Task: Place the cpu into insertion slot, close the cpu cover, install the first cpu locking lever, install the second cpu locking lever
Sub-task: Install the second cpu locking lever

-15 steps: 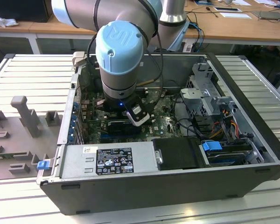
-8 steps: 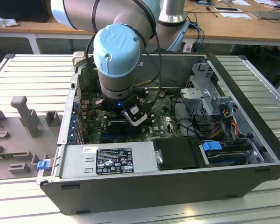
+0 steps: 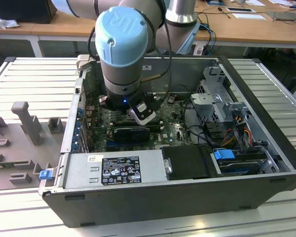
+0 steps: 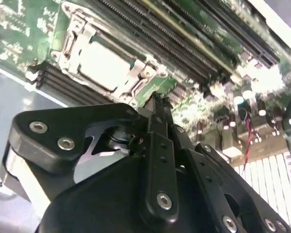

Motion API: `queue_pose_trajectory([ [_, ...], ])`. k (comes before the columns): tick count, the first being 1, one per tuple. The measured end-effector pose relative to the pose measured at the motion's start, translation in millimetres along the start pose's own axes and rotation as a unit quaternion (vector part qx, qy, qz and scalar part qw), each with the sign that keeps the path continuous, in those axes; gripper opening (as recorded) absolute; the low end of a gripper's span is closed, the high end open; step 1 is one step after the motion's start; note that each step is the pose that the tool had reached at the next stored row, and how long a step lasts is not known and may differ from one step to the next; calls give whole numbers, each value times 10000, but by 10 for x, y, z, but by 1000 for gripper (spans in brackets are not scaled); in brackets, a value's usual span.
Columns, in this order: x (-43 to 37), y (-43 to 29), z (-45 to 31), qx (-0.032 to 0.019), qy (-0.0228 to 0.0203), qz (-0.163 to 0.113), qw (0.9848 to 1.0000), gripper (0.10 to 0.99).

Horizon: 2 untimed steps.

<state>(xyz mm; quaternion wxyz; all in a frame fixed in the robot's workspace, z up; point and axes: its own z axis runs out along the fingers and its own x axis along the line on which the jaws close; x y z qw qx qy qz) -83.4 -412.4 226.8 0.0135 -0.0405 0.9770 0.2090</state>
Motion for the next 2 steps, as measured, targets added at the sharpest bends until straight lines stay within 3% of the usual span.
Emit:
queue_pose_trajectory([
  [2, -3, 23, -50, -2, -1, 0, 10000, 106],
])
